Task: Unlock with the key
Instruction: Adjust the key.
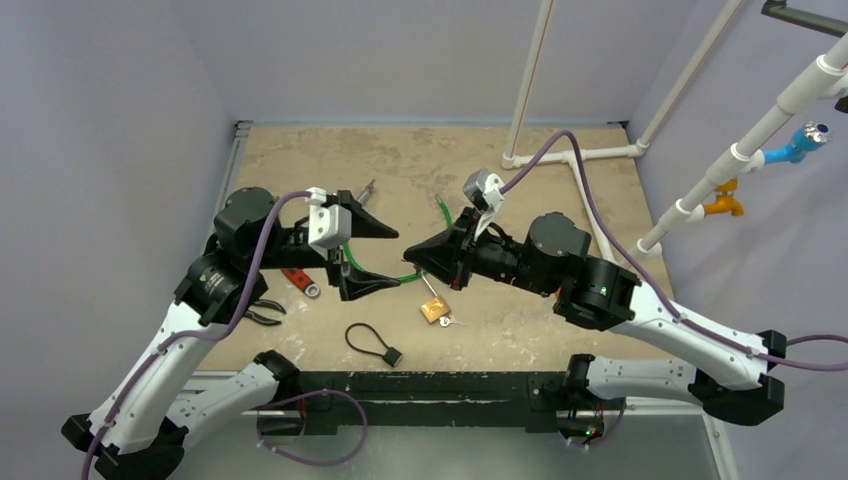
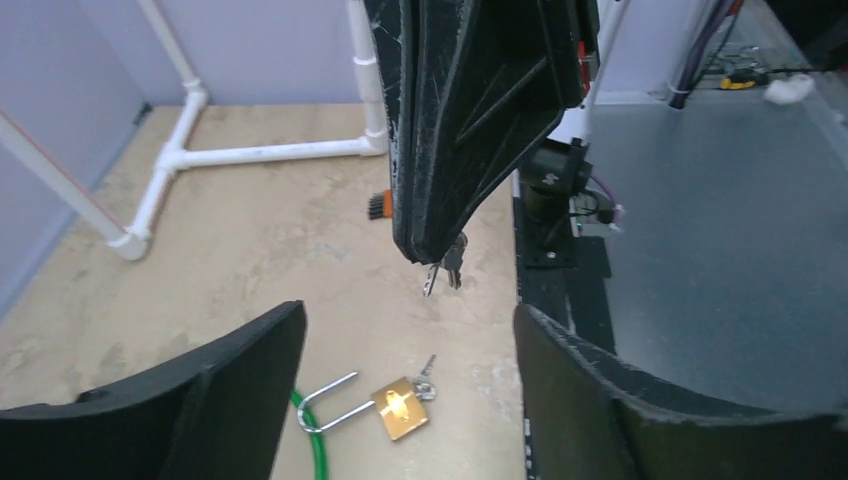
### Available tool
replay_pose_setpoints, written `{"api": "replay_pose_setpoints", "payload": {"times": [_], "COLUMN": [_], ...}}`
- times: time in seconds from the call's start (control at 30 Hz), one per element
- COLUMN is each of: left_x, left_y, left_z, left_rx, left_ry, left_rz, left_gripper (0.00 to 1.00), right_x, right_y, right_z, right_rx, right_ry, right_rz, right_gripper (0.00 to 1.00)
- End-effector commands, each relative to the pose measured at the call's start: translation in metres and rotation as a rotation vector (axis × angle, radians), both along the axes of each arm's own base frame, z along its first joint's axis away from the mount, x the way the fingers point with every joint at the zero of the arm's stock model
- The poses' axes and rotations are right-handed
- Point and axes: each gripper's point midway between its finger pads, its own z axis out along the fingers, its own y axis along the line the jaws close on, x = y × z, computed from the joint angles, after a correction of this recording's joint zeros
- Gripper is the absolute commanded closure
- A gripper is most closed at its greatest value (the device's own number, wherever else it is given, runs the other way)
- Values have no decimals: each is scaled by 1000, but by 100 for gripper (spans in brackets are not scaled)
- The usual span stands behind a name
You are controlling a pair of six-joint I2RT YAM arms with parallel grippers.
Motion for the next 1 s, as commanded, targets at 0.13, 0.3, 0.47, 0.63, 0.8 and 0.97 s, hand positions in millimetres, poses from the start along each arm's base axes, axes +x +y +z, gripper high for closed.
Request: {"api": "replay_pose_setpoints", "payload": {"times": [0.13, 0.3, 0.47, 0.63, 0.8, 0.97], "left_x": [-28, -34, -35, -24, -19, -19], "left_y": [-2, -2, -3, -3, -3, 2], "left_z": [14, 20, 27, 27, 25, 24], "left_rx": [-27, -39, -54, -55, -54, -26], "left_ry": [37, 49, 42, 48, 37, 2], "left_rz": [-155, -189, -198, -129, -107, -90], "left_gripper": [45, 51, 56, 91, 100, 100], "right_x": [-11, -10, -11, -11, -12, -13], "right_y": [3, 5, 9, 11, 13, 16], "right_z": [44, 44, 44, 43, 43, 37], "right_rx": [117, 113, 113, 115, 117, 90], "right_ry": [-67, -72, -73, -74, -72, -60], "right_rz": [69, 72, 85, 90, 100, 113], "right_gripper": [100, 100, 100, 100, 100, 100]}}
